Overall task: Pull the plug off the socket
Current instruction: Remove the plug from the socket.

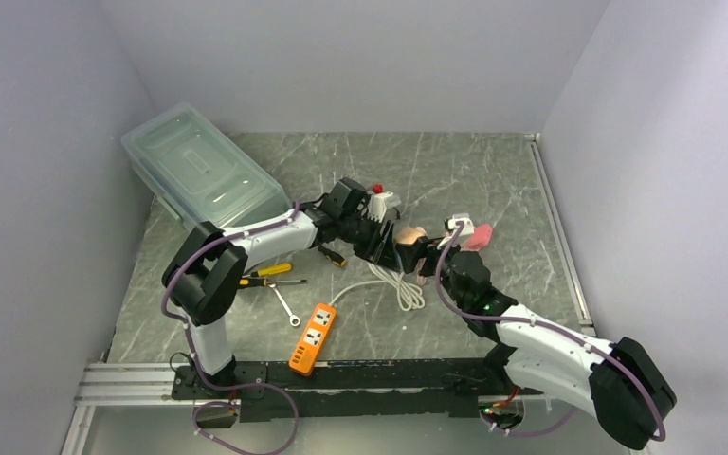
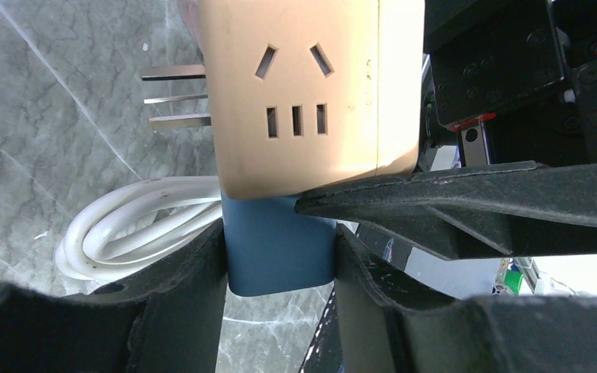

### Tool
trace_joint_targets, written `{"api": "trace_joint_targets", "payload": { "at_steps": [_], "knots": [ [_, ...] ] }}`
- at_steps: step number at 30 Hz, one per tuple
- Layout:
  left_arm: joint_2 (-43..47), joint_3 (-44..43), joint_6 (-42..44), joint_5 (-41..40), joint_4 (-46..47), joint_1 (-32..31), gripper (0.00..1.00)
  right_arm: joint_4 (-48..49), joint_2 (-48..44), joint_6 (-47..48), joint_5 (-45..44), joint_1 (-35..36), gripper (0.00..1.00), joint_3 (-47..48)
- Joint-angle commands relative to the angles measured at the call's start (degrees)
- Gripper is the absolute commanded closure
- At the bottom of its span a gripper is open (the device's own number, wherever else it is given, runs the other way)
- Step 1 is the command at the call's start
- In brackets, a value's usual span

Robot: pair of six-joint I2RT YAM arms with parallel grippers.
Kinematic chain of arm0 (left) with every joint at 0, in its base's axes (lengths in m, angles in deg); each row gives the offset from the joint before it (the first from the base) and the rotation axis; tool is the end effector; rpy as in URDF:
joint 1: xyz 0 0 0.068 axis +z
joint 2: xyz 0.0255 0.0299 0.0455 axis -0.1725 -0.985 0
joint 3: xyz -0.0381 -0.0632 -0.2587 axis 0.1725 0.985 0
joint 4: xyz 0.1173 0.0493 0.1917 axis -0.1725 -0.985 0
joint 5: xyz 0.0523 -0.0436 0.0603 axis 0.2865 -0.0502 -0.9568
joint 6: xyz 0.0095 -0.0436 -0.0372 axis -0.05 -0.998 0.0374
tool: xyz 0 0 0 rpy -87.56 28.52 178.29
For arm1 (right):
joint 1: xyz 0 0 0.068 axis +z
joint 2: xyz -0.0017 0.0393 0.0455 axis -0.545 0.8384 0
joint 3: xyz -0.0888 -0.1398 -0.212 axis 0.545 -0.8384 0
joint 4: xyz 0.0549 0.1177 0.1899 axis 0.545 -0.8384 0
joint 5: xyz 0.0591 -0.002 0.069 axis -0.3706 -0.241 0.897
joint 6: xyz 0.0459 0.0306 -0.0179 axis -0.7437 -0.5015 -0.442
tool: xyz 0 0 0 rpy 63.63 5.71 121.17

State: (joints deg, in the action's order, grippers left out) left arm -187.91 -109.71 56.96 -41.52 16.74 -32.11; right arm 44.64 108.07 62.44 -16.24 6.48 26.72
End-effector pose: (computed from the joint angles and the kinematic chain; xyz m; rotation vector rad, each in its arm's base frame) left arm 0.2538 -0.2659 0.2266 0.8361 2.3866 -1.3464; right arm 0.1472 0.1070 0.2214 -0.0787 1.7768 0.5423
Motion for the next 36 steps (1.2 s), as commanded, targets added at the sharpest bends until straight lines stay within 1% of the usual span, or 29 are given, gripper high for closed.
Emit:
{"api": "trace_joint_targets", "payload": {
  "at_steps": [1,5,10,16,22,26,31,36],
  "knots": [
    [0.84,-1.88,3.07,2.96,0.12,0.67,1.00,11.09,-2.13,0.43,5.27,-0.25,1.00,0.43],
    [1.08,-1.97,4.18,3.81,-0.19,1.44,1.00,12.50,-2.29,0.38,7.52,-0.33,1.00,-0.04],
    [0.63,-1.64,3.84,3.57,0.37,1.88,1.00,11.87,-2.62,0.49,6.36,-0.35,1.00,0.04],
    [0.34,-1.04,1.32,2.58,1.60,1.89,1.00,8.94,-2.15,0.27,2.22,-0.39,1.00,1.20],
    [0.77,-0.15,0.34,2.61,3.12,1.81,1.00,5.61,0.97,-1.09,-3.57,-0.35,1.00,2.99],
    [1.02,-0.14,0.76,2.49,2.90,1.66,1.00,5.34,2.73,-1.93,-4.37,-0.35,1.00,3.44],
    [1.16,-0.21,0.95,2.83,2.67,1.52,1.00,6.57,1.02,-1.08,-2.82,-0.31,1.00,2.48],
    [1.33,-1.27,2.44,0.49,-0.28,1.63,1.00,9.64,-2.77,0.25,0.75,-0.31,1.00,0.34]
  ]
}}
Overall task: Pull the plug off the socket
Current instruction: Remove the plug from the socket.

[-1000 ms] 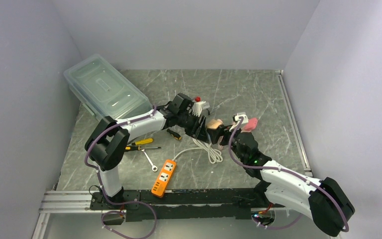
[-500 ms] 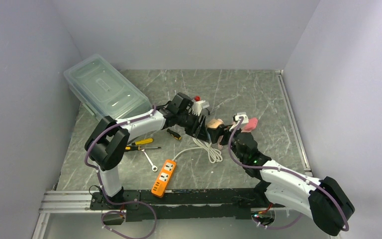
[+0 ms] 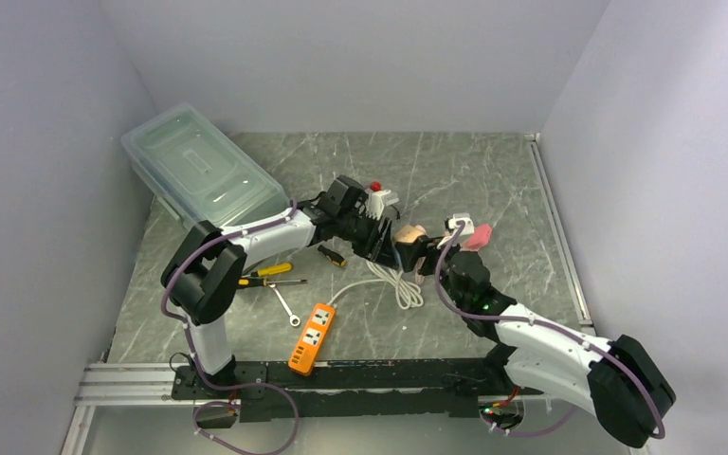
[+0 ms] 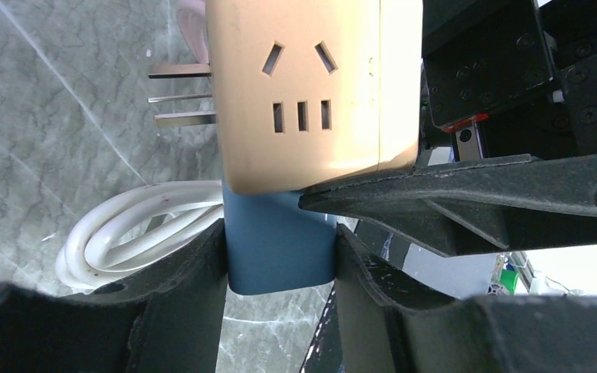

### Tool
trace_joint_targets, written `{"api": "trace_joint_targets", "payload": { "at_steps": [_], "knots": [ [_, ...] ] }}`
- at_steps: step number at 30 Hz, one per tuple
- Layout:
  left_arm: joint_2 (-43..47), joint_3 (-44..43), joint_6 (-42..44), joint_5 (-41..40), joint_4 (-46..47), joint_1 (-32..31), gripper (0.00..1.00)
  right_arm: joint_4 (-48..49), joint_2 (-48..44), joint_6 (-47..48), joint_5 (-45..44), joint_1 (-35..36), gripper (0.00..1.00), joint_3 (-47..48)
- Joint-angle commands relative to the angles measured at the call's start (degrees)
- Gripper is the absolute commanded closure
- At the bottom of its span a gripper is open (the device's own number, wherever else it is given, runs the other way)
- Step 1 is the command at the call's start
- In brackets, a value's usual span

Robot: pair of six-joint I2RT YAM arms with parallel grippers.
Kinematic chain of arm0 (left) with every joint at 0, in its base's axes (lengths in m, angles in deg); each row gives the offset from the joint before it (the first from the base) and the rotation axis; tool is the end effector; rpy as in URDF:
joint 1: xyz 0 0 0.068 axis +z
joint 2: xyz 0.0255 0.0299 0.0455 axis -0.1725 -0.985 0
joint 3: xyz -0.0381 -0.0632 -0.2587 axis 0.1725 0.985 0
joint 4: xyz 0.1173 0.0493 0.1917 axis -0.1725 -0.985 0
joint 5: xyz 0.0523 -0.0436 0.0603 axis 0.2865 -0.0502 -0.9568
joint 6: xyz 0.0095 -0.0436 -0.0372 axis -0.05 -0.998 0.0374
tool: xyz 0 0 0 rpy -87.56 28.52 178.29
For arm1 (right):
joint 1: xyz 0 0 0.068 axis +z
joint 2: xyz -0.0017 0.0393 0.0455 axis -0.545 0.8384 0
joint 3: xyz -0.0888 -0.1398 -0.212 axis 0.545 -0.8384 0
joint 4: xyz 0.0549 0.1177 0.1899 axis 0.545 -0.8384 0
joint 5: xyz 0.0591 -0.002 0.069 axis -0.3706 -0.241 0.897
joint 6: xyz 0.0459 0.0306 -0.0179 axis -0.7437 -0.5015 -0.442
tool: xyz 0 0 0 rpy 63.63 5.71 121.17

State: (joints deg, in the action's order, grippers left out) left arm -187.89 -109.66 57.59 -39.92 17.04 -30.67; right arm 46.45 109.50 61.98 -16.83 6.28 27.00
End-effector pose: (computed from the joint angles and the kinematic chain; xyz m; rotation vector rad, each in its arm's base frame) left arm 0.2596 -0.2599 0.2274 0.8319 2.3706 -1.3662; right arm 0.1507 0.1085 0.2224 -0.0580 1.7656 0.5423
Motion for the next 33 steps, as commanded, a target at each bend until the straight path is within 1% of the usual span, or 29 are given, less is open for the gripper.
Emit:
{"api": "trace_joint_targets", "payload": {
  "at_steps": [1,7,12,15,24,29,33],
  "knots": [
    [1.62,-1.48,1.95,-1.61,-1.10,0.22,1.00,7.89,-4.67,0.85,1.36,-0.11,1.00,-0.13],
    [3.04,-1.68,2.36,-2.93,-2.22,0.44,1.00,8.01,-5.79,1.78,0.78,-0.17,1.00,-0.58],
    [1.32,-2.64,1.82,-4.13,-4.06,1.33,1.00,9.08,-6.64,1.87,2.12,-0.11,1.00,-1.28],
    [1.25,-2.27,1.95,-3.00,-3.08,1.62,1.00,8.23,-6.27,1.51,1.02,-0.14,1.00,-0.82],
    [4.66,-0.39,2.45,0.40,0.00,1.02,1.00,0.17,-1.39,-0.87,-6.56,-0.11,1.00,3.91],
    [6.06,0.01,3.75,1.19,0.02,-0.23,1.00,-0.69,0.39,-1.46,-7.11,-0.12,1.00,4.79],
    [5.24,-0.46,3.59,-0.01,-1.00,-0.27,1.00,1.73,-0.83,-0.70,-5.30,-0.11,1.00,3.26]
  ]
}}
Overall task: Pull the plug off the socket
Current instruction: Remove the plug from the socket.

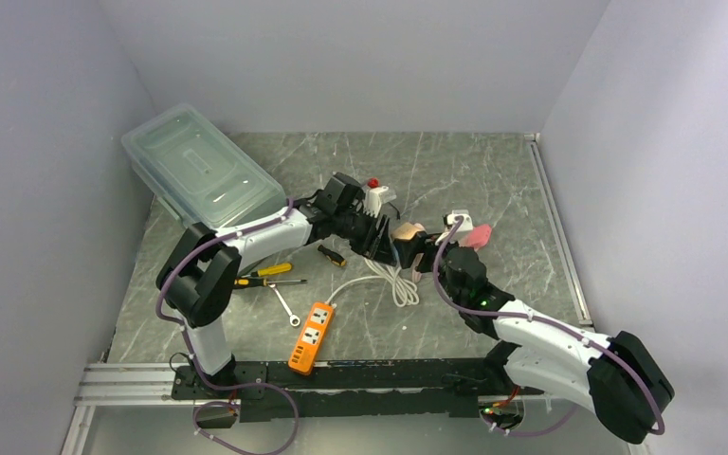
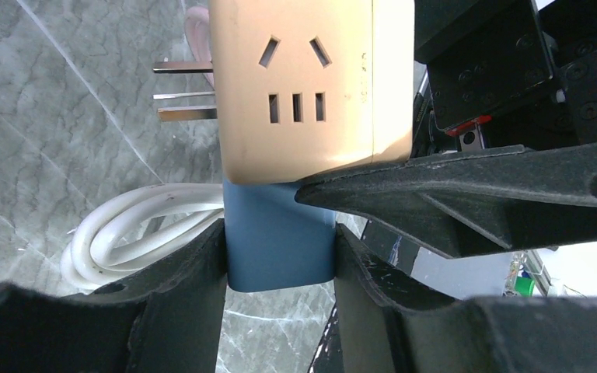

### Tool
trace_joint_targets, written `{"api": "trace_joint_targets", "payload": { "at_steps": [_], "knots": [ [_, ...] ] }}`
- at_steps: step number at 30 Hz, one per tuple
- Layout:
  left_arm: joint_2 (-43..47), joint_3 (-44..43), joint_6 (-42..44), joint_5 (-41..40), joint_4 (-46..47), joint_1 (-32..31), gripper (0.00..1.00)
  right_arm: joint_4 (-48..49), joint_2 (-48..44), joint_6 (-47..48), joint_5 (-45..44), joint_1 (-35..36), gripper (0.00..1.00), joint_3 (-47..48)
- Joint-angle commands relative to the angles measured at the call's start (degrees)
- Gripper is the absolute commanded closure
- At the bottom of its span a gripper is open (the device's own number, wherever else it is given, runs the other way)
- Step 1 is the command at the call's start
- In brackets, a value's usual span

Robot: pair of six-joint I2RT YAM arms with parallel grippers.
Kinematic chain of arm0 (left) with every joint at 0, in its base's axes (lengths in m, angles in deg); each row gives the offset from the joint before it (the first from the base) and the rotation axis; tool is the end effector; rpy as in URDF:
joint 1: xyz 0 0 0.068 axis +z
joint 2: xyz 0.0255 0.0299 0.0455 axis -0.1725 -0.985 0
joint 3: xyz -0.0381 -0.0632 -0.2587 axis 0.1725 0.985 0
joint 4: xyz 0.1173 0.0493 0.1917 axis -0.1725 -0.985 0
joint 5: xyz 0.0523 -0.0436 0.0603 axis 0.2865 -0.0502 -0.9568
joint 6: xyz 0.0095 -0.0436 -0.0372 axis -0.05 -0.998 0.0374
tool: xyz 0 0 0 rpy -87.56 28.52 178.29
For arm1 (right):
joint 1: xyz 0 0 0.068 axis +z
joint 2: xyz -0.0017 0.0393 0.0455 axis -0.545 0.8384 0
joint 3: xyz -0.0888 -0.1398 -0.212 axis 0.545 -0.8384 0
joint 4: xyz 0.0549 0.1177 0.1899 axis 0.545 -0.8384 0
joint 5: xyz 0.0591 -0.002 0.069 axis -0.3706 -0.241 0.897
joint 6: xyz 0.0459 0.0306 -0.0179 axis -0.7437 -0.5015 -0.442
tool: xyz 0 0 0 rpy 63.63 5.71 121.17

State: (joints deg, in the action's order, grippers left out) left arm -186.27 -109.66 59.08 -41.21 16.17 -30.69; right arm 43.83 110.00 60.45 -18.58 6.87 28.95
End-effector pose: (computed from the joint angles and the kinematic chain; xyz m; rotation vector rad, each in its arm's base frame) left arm 0.2570 -0.2569 0.2355 0.8499 2.3412 -1.3316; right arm 0.1528 0.1112 0.2267 -0.0256 1.7839 0.5333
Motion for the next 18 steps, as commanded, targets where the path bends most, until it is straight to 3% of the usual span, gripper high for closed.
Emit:
{"api": "trace_joint_targets", "payload": {
  "at_steps": [1,12,18],
  "knots": [
    [3.29,-0.73,2.03,0.60,-0.59,-0.18,1.00,5.42,-2.07,1.28,-2.52,-0.72,1.00,0.68],
    [0.52,-2.00,3.72,0.48,-2.01,3.31,1.00,11.84,-6.65,4.81,7.21,-0.73,1.00,-2.56],
    [0.37,-2.05,3.72,1.39,-1.56,3.36,1.00,9.45,-5.39,3.93,4.60,-0.75,1.00,-1.10]
  ]
}}
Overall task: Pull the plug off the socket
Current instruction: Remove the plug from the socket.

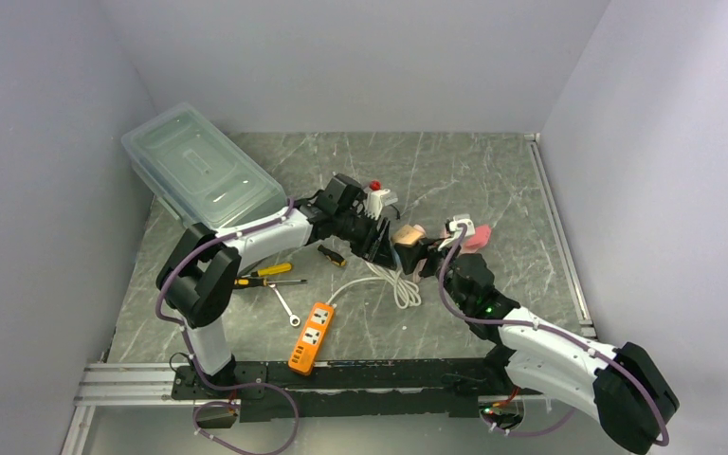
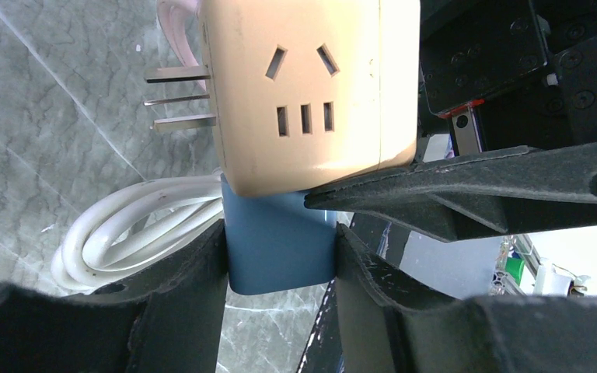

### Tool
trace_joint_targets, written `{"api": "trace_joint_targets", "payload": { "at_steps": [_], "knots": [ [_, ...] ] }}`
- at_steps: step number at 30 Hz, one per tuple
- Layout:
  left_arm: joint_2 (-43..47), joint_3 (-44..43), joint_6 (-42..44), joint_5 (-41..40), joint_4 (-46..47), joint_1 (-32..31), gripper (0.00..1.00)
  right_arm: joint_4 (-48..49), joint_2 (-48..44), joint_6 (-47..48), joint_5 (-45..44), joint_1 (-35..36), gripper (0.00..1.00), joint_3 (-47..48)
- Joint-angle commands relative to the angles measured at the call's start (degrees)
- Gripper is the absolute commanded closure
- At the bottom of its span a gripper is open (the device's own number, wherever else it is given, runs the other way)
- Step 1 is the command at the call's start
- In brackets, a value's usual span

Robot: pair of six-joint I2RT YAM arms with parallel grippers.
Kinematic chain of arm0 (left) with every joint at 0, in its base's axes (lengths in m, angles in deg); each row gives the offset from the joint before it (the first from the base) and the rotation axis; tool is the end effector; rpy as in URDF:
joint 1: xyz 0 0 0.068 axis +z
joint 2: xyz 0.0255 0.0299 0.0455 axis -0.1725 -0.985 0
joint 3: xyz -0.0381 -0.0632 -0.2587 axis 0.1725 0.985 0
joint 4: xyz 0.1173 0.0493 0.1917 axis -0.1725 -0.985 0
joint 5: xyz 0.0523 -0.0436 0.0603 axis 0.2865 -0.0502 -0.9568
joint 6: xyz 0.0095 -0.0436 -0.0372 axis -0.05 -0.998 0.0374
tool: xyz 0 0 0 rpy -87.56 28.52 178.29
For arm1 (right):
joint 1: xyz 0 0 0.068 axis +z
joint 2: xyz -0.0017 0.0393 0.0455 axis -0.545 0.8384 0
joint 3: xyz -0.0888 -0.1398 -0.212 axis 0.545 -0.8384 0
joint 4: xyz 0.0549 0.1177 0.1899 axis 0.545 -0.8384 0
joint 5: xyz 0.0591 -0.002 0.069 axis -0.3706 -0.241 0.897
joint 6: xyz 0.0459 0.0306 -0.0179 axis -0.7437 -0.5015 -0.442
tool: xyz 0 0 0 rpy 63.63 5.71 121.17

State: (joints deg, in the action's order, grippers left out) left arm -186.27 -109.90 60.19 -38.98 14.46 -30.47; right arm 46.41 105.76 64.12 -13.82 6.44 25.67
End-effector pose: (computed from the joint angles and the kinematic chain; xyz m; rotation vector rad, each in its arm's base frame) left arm 0.2553 -0.2552 0.2353 0.8824 2.3482 -1.3652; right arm 0.1422 0.1049 0.2254 -0.1229 1.7273 0.5795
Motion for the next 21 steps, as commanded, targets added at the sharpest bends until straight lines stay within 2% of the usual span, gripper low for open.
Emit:
{"api": "trace_joint_targets", "payload": {
  "at_steps": [1,7,13,18,21],
  "knots": [
    [0.78,-1.49,2.38,-0.51,0.71,3.18,1.00,5.48,-0.63,-0.01,-1.88,-0.28,1.00,2.89],
    [2.98,-0.40,2.57,4.11,3.42,2.93,1.00,1.31,3.00,-0.94,-6.87,-0.28,1.00,5.63],
    [3.42,-0.53,3.62,5.22,2.86,1.82,1.00,-4.04,5.91,-2.79,-12.01,-0.37,1.00,8.54],
    [2.89,-1.35,4.44,3.61,0.82,1.55,1.00,-3.02,4.50,-2.27,-10.99,-0.37,1.00,7.66],
    [2.23,-1.37,3.49,4.77,1.59,3.06,1.00,1.95,1.67,0.15,-5.57,-0.42,1.00,4.88]
  ]
}}
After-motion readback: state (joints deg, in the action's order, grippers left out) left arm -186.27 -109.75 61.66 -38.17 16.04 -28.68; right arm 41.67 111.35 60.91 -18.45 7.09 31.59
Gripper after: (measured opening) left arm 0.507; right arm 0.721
